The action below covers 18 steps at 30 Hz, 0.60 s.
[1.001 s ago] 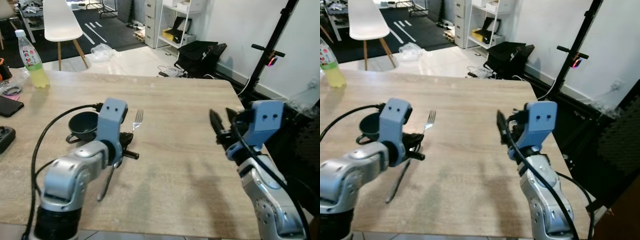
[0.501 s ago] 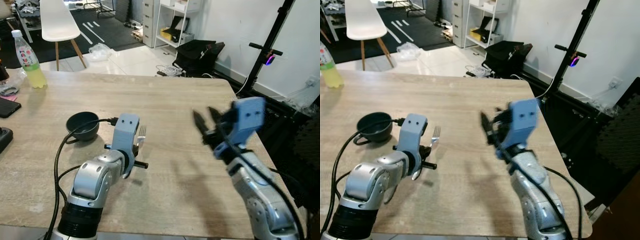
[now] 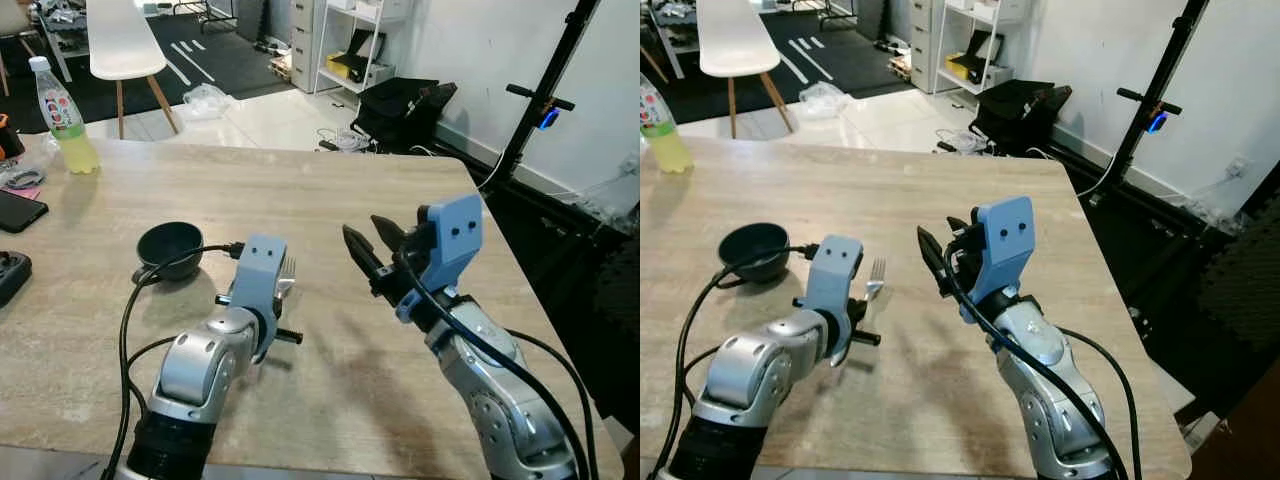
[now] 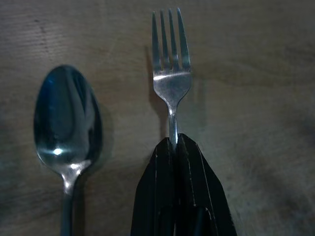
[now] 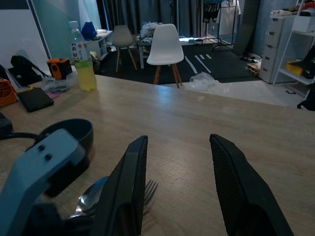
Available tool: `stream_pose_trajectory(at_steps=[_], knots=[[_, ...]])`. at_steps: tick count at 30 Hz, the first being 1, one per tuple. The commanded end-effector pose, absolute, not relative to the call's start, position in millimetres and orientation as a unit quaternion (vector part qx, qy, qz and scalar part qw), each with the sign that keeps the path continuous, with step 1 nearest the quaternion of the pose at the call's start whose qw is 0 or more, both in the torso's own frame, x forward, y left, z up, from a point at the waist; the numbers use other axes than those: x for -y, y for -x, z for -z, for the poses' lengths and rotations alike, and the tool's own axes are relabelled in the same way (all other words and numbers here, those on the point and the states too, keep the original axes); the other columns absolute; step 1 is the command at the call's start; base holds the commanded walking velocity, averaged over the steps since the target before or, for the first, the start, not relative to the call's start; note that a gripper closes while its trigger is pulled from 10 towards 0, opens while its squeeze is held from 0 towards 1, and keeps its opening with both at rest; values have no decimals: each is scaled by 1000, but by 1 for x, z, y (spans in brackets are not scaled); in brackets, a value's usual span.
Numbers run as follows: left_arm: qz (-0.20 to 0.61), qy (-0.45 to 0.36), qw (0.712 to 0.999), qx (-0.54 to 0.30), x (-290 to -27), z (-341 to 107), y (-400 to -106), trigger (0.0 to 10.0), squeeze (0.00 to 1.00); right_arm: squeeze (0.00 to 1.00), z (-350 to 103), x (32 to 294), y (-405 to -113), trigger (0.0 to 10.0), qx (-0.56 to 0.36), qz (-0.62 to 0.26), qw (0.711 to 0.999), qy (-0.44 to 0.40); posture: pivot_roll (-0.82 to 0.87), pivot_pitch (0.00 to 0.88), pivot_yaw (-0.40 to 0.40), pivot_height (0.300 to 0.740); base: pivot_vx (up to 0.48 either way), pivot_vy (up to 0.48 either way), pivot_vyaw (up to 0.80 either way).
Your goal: Setting the table
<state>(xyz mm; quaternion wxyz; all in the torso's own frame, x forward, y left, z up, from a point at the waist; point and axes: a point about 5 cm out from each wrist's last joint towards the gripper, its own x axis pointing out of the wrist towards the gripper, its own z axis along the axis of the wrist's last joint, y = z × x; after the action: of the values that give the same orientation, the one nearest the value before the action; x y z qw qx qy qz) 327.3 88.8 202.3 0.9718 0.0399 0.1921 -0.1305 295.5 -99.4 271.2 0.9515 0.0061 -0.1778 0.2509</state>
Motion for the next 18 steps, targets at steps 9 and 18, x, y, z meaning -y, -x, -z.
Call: stream_pose_trajectory(at_steps=[9, 18], knots=[[161, -41, 972, -166, -79, -209, -320, 10000, 769, 0, -268, 98, -297, 10000, 174, -249, 953, -12, 94, 145, 56, 740, 0, 0, 0], [86, -153, 984, 27, -158, -285, -308, 10000, 0, 0, -243, 98, -302, 10000, 77, -177, 981, -21, 117, 147, 41, 740, 0, 0, 0]])
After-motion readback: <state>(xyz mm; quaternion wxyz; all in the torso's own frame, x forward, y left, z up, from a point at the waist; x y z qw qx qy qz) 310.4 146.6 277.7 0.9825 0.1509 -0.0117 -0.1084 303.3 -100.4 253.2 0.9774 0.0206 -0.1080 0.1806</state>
